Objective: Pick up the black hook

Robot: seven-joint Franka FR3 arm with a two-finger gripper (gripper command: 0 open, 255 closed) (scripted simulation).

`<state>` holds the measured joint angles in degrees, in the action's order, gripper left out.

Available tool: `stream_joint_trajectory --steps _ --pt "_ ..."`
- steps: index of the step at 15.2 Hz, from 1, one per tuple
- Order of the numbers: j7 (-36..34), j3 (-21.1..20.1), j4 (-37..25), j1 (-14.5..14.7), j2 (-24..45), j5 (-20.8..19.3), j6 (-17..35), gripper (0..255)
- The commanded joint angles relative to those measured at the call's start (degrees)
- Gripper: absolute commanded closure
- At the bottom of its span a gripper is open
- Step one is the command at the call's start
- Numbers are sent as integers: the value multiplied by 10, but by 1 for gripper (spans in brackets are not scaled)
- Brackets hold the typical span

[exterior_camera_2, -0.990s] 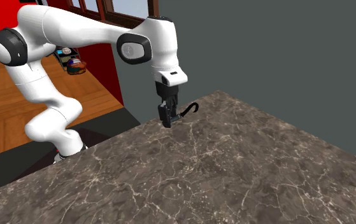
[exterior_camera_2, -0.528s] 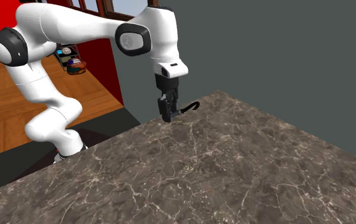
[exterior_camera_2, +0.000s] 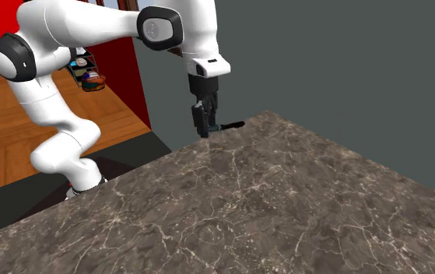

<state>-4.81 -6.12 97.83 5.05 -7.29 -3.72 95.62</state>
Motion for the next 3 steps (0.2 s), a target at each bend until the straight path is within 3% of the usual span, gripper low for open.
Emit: stream_joint_trajectory --steps 1,3 --pt "0 -1 -19 0 3 0 -16 255" --pt "0 -1 -21 0 4 0 -18 255"
